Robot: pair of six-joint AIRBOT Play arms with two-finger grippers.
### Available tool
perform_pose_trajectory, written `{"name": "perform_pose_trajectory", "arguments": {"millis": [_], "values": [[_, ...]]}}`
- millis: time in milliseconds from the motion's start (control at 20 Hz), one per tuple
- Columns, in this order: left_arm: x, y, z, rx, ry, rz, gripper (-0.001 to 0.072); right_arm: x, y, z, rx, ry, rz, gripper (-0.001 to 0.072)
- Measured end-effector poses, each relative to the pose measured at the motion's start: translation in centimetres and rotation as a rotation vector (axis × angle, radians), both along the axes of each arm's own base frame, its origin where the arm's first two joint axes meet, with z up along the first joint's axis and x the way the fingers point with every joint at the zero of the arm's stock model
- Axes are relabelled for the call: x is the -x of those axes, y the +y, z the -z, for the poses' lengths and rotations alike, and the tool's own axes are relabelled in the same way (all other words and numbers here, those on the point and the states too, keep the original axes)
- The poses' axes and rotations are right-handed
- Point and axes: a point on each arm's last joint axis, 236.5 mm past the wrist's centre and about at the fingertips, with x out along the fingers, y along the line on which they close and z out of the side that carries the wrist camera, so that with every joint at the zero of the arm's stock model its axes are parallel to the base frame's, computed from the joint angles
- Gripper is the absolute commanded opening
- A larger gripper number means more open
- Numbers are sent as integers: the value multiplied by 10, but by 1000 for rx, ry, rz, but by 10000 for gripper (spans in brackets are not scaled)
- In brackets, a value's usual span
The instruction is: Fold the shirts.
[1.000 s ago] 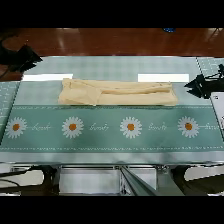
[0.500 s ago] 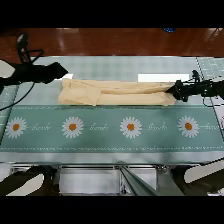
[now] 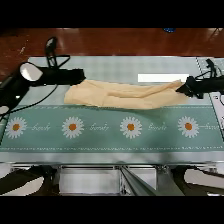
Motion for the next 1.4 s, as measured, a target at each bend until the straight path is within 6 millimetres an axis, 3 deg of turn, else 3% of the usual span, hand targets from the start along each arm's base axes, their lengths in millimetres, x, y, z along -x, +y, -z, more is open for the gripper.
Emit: {"name": "perform_pose_trajectory", "arguments": {"millis": [200, 450, 600, 750, 850, 900, 1000, 1100, 1250, 1400], "values": [[18, -105, 23, 11, 52, 214, 25, 66, 18, -57, 88, -108, -5, 20], [78, -232, 68, 13, 179, 463, 25, 116, 41, -108, 132, -263, 56, 20], [127, -282, 97, 1, 257, 566, 25, 129, 51, -121, 122, -305, 68, 20], [171, -312, 120, 4, 328, 631, 25, 133, 58, -128, 105, -329, 71, 21], [182, -318, 128, 2, 361, 647, 25, 133, 60, -131, 96, -340, 74, 20], [178, -319, 126, 13, 360, 640, 25, 133, 61, -132, 94, -344, 74, 20], [155, -312, 112, 39, 355, 613, 25, 133, 63, -134, 83, -351, 74, 20], [114, -291, 86, 72, 328, 556, 25, 130, 68, -137, 59, -360, 67, 20], [42, -229, 27, 124, 262, 442, 25, 120, 91, -140, -18, -370, 10, 20], [-14, -138, -40, 99, 125, 327, 25, 97, 135, -144, -107, -375, -101, 20]]}}
